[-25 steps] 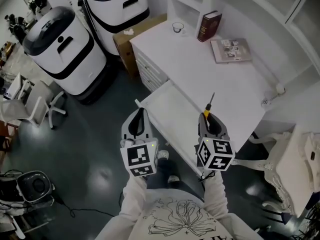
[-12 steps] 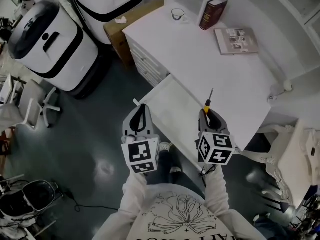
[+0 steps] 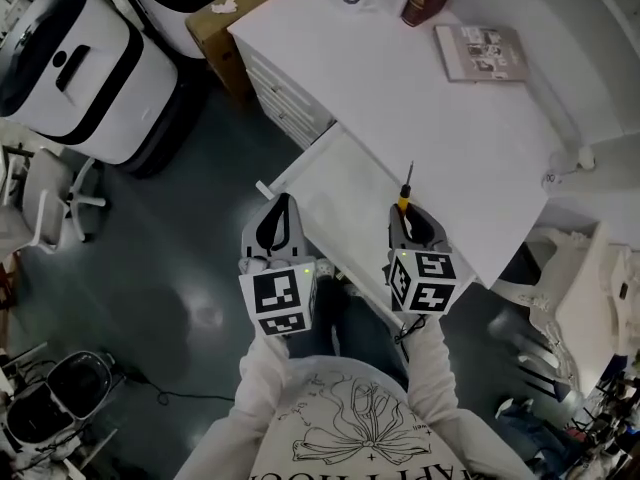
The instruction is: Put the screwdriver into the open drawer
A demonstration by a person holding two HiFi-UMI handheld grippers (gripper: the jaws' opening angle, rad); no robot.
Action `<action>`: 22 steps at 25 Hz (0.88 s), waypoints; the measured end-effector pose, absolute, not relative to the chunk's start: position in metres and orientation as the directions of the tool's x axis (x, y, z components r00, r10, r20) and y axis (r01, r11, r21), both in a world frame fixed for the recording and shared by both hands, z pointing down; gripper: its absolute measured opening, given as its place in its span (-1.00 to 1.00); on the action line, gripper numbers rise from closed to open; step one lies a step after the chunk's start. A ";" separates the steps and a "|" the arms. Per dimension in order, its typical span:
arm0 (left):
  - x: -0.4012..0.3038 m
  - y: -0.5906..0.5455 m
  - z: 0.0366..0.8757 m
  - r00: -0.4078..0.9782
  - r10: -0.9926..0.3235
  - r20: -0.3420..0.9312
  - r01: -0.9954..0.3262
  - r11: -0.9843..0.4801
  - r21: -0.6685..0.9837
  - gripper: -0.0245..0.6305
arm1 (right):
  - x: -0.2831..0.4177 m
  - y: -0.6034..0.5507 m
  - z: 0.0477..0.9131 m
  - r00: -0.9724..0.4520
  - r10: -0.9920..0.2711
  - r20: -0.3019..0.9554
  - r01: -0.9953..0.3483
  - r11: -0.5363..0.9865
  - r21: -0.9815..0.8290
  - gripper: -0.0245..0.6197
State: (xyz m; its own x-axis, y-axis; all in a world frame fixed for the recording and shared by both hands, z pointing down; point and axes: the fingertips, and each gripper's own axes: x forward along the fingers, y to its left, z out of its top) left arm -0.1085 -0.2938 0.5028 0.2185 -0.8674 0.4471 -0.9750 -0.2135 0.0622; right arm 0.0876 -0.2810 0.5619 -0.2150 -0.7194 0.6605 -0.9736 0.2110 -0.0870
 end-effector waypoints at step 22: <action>-0.109 -0.303 0.572 0.170 -0.815 0.554 -0.985 -0.154 0.076 -0.91 | 0.088 -0.271 0.717 -0.230 -0.427 0.874 -0.939 0.332 -0.085 -0.70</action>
